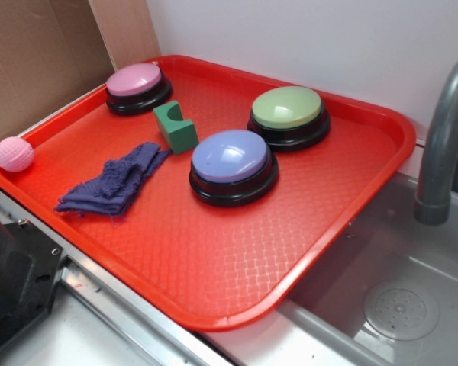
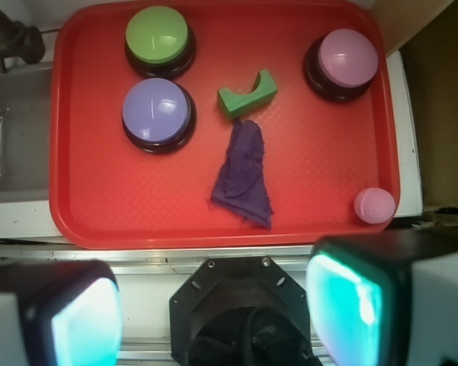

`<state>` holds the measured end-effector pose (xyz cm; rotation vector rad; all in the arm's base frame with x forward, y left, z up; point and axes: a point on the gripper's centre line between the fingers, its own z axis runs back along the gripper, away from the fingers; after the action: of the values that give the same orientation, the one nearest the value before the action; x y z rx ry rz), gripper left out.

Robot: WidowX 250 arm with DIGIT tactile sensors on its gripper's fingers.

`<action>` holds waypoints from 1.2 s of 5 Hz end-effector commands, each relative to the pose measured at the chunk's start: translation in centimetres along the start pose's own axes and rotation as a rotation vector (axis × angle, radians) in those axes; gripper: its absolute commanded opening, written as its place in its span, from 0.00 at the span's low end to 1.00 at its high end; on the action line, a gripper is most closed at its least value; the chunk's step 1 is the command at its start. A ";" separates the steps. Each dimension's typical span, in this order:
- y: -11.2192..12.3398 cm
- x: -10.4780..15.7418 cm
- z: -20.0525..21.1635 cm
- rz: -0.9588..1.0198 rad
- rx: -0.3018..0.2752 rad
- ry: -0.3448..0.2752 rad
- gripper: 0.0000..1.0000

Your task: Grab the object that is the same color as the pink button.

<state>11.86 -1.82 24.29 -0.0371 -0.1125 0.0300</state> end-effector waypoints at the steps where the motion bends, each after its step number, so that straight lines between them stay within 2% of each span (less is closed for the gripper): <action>1: 0.0 0.0 0.0 0.000 0.000 0.000 1.00; 2: 2.0 -0.2 -1.6 0.133 0.026 -0.031 1.00; 4: 5.5 -0.9 -4.8 0.321 0.107 -0.032 1.00; 5: 9.8 -3.0 -7.6 0.536 0.228 -0.077 1.00; 6: 13.0 -4.4 -9.5 0.697 0.331 -0.026 1.00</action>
<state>8.68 10.46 13.10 0.2462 -0.1050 0.7395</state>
